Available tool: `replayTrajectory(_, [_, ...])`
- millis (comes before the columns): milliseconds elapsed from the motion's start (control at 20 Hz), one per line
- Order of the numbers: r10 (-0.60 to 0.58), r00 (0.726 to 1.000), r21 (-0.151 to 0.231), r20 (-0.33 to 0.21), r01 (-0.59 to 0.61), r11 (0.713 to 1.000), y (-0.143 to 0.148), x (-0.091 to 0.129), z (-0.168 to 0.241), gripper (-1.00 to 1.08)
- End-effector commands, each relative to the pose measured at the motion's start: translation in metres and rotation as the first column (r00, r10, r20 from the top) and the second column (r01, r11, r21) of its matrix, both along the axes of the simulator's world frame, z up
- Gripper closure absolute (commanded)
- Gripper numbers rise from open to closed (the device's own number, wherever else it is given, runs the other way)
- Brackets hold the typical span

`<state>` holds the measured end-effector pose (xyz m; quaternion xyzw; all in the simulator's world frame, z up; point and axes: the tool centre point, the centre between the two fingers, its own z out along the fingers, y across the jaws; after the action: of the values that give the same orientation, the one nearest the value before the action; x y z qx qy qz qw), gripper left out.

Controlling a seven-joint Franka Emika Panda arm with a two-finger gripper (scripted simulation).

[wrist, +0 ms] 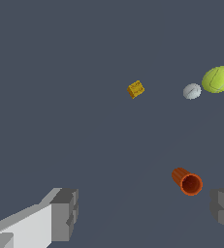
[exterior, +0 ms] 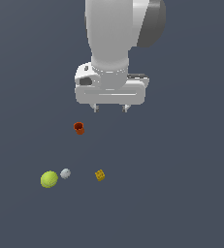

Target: Pick up a designated object from a clutter of objects.

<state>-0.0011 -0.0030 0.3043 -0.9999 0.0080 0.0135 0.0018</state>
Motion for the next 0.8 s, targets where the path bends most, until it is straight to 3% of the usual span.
replayTrajectory(0, [0.0, 1.0, 0.0, 0.0, 0.0, 1.0, 0.0, 0.0, 0.0, -0.92])
replayTrajectory(750, [-0.003, 1.0, -0.001, 0.023, 0.003, 1.0, -0.017, 0.003, 0.007, -0.92])
